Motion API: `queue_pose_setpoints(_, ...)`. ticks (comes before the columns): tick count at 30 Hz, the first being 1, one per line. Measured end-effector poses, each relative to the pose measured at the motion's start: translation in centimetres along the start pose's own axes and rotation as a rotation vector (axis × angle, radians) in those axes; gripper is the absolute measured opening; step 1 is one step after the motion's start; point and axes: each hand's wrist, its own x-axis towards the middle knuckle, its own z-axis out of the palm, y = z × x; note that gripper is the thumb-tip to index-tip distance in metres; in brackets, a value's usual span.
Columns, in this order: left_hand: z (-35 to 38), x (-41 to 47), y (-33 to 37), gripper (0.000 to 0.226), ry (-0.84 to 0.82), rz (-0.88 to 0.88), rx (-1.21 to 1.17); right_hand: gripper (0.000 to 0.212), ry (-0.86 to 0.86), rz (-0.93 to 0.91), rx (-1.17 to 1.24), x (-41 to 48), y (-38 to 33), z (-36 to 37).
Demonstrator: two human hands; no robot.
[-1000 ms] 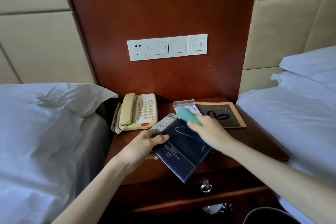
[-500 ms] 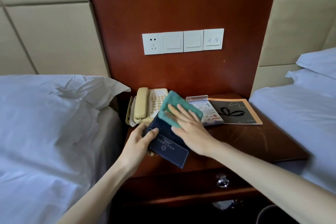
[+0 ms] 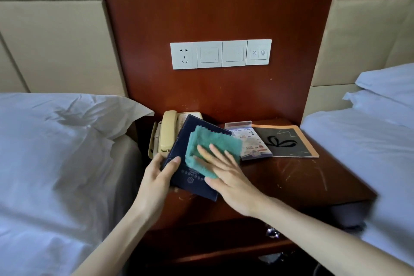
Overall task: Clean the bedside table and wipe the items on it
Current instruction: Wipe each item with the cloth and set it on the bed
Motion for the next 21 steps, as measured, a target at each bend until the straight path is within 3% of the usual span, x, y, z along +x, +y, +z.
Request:
queue_pose_setpoints(4, 0.2, -0.1, -0.2, 0.003, 0.008, -0.016, -0.012, 0.049, -0.038, 0.008, 0.061, 0.4, 0.6, -1.1)
queue_pose_setpoints(8, 0.8, -0.4, -0.1, 0.004, -0.018, 0.001, -0.033, 0.051, 0.123, 0.178, 0.191, 1.9, 1.8, -2.3)
queue_pose_setpoints(16, 1.1, -0.6, 1.0, 0.004, 0.027, 0.055, -0.092, 0.042, 0.597, 0.420, 0.898, 3.3, -2.0, 0.0)
queue_pose_setpoints(19, 0.4, 0.0, 1.3, 0.006, 0.084, -0.013, -0.193, 0.025, 0.581, 0.477, 1.279, 3.2, -2.9, 0.2)
queue_pose_setpoints(21, -0.1, 0.4, 1.5, 0.009, 0.100, -0.049, -0.254, 0.026, 0.511, 0.446, 1.423, 2.8, -3.6, 0.4)
